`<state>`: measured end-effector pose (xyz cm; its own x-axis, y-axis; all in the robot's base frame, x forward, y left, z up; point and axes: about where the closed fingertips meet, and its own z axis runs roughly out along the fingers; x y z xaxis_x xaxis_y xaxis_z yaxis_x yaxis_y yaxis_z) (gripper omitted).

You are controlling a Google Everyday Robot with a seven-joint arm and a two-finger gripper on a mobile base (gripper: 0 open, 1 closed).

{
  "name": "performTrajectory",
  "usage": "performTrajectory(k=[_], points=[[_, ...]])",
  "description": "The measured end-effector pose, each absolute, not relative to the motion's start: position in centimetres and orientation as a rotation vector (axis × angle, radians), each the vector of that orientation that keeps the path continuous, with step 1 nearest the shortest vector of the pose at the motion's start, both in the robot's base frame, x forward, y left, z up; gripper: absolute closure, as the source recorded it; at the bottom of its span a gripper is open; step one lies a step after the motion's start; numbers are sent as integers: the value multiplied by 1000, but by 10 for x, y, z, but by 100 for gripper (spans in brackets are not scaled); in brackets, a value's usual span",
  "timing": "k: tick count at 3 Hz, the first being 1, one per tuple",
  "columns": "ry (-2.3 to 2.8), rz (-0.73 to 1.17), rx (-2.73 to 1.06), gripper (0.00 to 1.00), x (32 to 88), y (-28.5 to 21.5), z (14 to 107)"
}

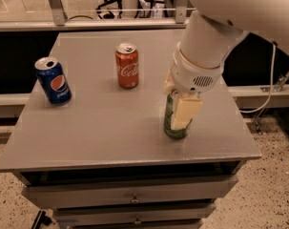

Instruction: Move green can near coke can

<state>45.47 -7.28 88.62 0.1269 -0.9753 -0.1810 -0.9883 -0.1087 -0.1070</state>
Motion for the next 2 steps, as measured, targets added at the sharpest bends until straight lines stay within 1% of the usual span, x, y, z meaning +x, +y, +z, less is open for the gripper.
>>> performTrajectory(k=[2], points=[[1912, 72, -2190, 87, 456, -62, 901]])
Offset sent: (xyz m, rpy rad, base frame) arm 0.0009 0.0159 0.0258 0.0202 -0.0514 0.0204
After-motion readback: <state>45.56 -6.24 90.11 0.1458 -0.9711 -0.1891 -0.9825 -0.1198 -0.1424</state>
